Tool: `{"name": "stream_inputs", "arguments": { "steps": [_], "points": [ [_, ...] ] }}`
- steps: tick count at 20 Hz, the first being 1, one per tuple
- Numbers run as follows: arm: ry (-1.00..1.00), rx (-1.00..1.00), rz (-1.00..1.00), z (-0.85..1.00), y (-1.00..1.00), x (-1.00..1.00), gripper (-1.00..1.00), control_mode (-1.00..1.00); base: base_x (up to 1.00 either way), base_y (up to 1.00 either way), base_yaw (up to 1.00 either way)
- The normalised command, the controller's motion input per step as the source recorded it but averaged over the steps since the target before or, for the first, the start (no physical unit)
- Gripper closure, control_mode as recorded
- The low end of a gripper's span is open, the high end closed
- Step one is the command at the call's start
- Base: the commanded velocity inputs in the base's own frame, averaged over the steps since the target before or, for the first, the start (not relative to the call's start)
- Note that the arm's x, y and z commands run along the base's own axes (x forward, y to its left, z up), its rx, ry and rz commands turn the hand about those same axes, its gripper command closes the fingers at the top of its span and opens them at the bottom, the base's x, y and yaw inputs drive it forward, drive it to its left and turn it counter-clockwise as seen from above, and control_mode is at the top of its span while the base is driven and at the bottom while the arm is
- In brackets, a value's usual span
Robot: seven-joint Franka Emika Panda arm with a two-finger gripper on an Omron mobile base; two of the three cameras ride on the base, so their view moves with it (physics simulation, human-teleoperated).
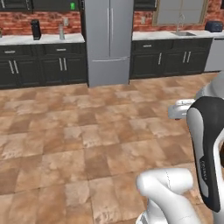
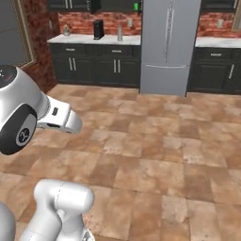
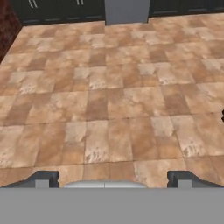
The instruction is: There is a tray on the dining counter. Grab the cup, mug, and pitcher and place them on the tray. The pitcher may be placed next to the tray if it cannot fit the tray.
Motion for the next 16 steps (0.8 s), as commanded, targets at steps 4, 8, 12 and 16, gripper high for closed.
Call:
{"name": "stream_inputs", "arguments": {
  "steps": [4,8,12,16],
  "points": [
    [0.00,0.00,0.00,0.00,0.00,0.00,-1.00,1.00,1.00,0.79,-0.01],
    [0.00,0.00,0.00,0.00,0.00,0.00,-1.00,1.00,1.00,0.76,-0.01],
    [0.00,0.00,0.00,0.00,0.00,0.00,-1.00,1.00,1.00,0.62,-0.01],
    [0.00,0.00,0.00,0.00,0.00,0.00,-1.00,1.00,1.00,0.50,0.00]
  ]
}}
